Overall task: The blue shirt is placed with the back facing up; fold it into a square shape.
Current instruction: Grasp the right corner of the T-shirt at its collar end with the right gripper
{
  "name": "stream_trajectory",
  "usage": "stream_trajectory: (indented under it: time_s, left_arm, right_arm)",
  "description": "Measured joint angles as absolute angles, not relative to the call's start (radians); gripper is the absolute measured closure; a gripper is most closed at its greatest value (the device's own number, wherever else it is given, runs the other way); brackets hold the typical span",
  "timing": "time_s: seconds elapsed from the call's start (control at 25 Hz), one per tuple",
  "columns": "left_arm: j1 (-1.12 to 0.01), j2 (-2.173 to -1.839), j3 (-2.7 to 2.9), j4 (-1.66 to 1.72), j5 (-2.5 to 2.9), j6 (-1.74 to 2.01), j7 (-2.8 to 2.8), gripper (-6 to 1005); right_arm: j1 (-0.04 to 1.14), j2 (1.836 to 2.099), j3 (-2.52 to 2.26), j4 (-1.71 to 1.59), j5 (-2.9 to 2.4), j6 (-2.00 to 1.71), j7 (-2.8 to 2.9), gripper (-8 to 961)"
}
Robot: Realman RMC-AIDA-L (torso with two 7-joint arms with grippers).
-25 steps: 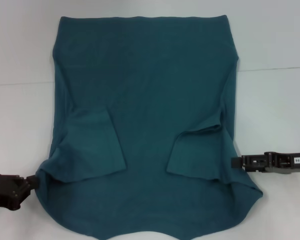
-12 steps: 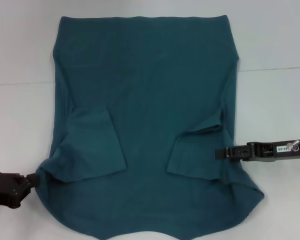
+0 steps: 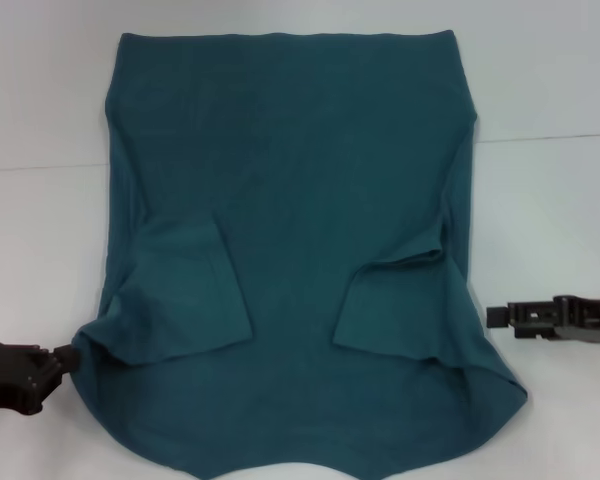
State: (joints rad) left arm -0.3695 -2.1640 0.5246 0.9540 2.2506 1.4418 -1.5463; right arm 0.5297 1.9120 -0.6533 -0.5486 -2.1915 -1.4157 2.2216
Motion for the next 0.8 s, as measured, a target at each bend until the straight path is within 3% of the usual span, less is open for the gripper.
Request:
stream_trajectory:
  time_s: [0.16, 0.52, 0.8]
  left_arm:
    - [-0.372, -2.164, 0.524, 0.954, 2.250, 1.442, -1.546, 1001]
    - [-0.376, -2.164, 0.525, 0.954, 2.250, 1.444, -1.545, 1000]
    - [-0.377, -2.163, 0.525, 0.954, 2.251, 1.443, -1.545, 1001]
  right_arm:
    - [0.509, 1.913, -0.656, -0.539, -2.194, -1.416, 2.227, 265]
    - [0.504, 1.949, -0.658, -0.529, -2.241, -1.416, 2.226, 277]
    - [0.501, 1.953, -0.658, -0.529, -2.245, -1.418, 2.223, 287]
